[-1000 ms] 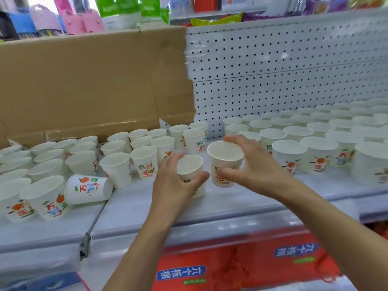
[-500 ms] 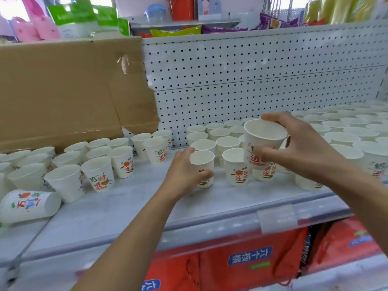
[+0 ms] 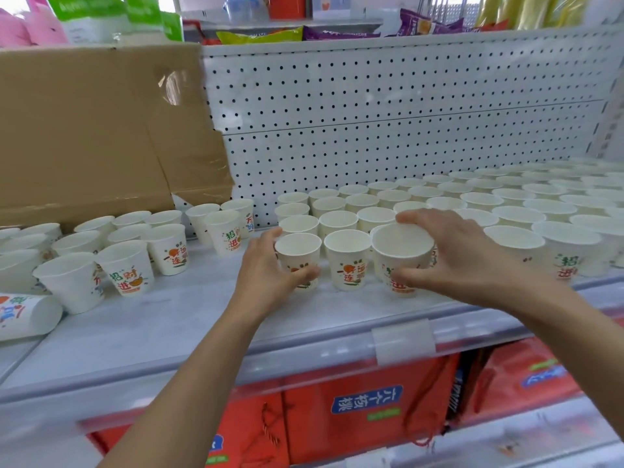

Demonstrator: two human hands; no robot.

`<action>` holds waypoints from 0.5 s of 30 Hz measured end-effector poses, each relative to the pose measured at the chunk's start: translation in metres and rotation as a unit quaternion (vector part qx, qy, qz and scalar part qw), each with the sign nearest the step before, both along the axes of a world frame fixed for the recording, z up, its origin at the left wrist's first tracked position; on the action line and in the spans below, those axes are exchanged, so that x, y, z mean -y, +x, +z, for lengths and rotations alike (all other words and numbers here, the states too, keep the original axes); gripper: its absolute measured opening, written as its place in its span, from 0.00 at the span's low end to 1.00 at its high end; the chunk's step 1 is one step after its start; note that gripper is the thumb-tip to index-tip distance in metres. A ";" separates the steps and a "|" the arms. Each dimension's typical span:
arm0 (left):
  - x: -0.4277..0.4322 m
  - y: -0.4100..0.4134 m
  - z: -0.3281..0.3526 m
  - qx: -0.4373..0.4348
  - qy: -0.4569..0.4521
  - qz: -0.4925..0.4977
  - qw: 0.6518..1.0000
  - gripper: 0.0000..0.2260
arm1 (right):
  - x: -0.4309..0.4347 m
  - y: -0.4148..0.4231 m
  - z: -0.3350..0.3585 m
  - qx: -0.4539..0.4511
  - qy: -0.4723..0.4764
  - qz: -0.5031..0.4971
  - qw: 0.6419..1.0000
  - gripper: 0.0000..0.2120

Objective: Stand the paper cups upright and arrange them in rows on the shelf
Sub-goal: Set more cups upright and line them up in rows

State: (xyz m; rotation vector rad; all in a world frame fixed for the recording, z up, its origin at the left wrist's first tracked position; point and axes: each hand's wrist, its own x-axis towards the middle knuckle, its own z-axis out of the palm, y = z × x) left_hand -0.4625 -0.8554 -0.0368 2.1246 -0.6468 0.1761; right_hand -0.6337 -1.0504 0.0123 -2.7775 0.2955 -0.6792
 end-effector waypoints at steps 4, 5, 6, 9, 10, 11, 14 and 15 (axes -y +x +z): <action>-0.004 -0.009 -0.003 0.067 -0.014 0.050 0.996 0.37 | 0.002 0.001 -0.012 -0.006 -0.085 -0.017 0.996 0.39; -0.004 -0.013 -0.005 0.093 -0.017 0.056 0.994 0.36 | 0.003 0.001 -0.013 -0.013 -0.112 -0.017 0.993 0.40; -0.004 -0.017 -0.005 0.121 -0.023 0.059 0.991 0.34 | 0.004 0.000 -0.015 -0.018 -0.135 -0.014 0.991 0.41; -0.002 -0.027 -0.005 0.201 -0.030 0.038 0.978 0.27 | 0.007 -0.004 -0.017 -0.005 -0.153 0.006 0.988 0.32; -0.001 -0.029 -0.004 0.222 -0.026 0.024 0.974 0.24 | 0.007 -0.006 -0.017 0.007 -0.149 0.017 0.989 0.27; 0.001 -0.031 -0.003 0.242 -0.018 0.009 0.970 0.23 | 0.007 -0.008 -0.017 0.018 -0.143 0.029 0.989 0.22; 0.007 -0.034 0.000 0.289 0.019 -0.027 0.957 0.22 | 0.009 -0.012 -0.018 0.025 -0.128 0.054 0.990 0.13; 0.010 -0.034 0.000 0.300 0.030 -0.036 0.953 0.21 | 0.011 -0.013 -0.019 0.025 -0.125 0.058 0.990 0.12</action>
